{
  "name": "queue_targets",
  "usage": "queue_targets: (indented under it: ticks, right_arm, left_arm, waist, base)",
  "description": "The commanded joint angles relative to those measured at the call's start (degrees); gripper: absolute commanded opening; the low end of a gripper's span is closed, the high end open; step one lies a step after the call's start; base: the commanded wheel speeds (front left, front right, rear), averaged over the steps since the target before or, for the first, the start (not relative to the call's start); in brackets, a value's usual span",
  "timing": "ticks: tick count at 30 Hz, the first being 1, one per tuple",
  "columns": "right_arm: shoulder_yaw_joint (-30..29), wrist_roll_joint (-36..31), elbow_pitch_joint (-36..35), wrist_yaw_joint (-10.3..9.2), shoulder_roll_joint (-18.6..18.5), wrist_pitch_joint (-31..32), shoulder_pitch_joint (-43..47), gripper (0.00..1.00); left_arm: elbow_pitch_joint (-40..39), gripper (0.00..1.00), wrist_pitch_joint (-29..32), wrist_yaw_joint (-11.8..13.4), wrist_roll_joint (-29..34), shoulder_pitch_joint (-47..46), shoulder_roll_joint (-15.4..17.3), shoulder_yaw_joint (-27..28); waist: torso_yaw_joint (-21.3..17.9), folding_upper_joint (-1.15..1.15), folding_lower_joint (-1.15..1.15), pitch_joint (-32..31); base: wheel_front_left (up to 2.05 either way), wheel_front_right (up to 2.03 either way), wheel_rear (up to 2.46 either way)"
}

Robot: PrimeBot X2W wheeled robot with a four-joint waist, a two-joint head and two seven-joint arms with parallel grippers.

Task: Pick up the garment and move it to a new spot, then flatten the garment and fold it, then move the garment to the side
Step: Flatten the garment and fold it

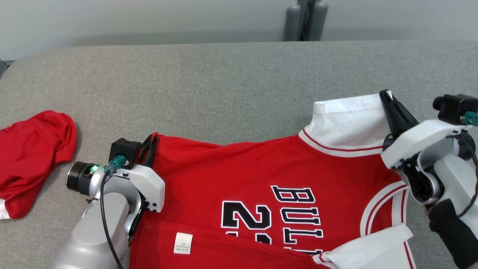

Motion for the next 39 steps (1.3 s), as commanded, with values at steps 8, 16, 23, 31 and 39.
queue_targets:
  ticks: [8,16,23,31,39]
  right_arm:
    - [1.0,3.7,-6.9,0.00,-3.8,1.7,7.4,0.00]
    - [-0.4,7.0,-15.7,0.00,-7.3,6.8,14.5,0.00]
    - [-3.9,10.4,-22.1,0.00,-9.6,13.3,22.4,0.00]
    - [-8.4,12.8,-27.6,0.00,-10.2,22.6,30.0,0.00]
    - [-12.9,12.7,-33.8,0.01,-9.4,32.0,35.1,0.00]
  left_arm:
    - [-2.3,0.00,-0.3,0.2,-0.3,3.4,1.4,0.8]
    - [-7.0,0.00,-0.3,0.5,0.3,7.9,3.5,1.2]
    - [-10.9,0.00,-0.3,0.6,0.5,11.9,5.3,0.9]
    - [-13.9,0.00,0.7,-0.1,0.2,16.2,7.5,-0.4]
    - [-17.0,0.00,3.0,-0.1,-0.1,18.7,9.5,-1.2]
  waist:
    - [-0.6,0.00,0.00,-3.3]
    - [-0.9,0.00,0.00,-5.2]
    - [-0.5,0.00,0.00,-7.0]
    - [-0.6,0.00,0.00,-8.7]
    - [-0.8,0.00,0.00,-8.7]
  base:
    - [0.00,0.00,0.00]
    - [0.00,0.00,0.00]
    - [0.00,0.00,0.00]
    - [0.00,0.00,0.00]
    - [0.00,0.00,0.00]
